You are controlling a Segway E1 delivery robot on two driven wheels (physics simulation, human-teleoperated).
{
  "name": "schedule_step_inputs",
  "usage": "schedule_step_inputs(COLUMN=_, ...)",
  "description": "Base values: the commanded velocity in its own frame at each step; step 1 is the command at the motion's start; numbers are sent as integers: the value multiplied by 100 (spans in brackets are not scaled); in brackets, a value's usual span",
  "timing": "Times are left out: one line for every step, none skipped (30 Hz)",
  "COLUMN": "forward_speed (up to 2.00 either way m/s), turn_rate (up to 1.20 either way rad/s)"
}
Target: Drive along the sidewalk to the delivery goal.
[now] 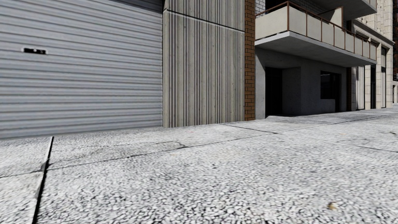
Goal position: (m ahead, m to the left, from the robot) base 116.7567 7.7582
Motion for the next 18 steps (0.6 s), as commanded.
schedule_step_inputs(forward_speed=0, turn_rate=0)
schedule_step_inputs(forward_speed=0, turn_rate=0)
schedule_step_inputs(forward_speed=0, turn_rate=0)
schedule_step_inputs(forward_speed=0, turn_rate=0)
schedule_step_inputs(forward_speed=0, turn_rate=0)
schedule_step_inputs(forward_speed=0, turn_rate=0)
schedule_step_inputs(forward_speed=0, turn_rate=0)
schedule_step_inputs(forward_speed=0, turn_rate=0)
schedule_step_inputs(forward_speed=0, turn_rate=0)
schedule_step_inputs(forward_speed=0, turn_rate=0)
schedule_step_inputs(forward_speed=0, turn_rate=0)
schedule_step_inputs(forward_speed=0, turn_rate=0)
schedule_step_inputs(forward_speed=0, turn_rate=0)
schedule_step_inputs(forward_speed=0, turn_rate=0)
schedule_step_inputs(forward_speed=0, turn_rate=0)
schedule_step_inputs(forward_speed=0, turn_rate=0)
schedule_step_inputs(forward_speed=0, turn_rate=0)
schedule_step_inputs(forward_speed=0, turn_rate=0)
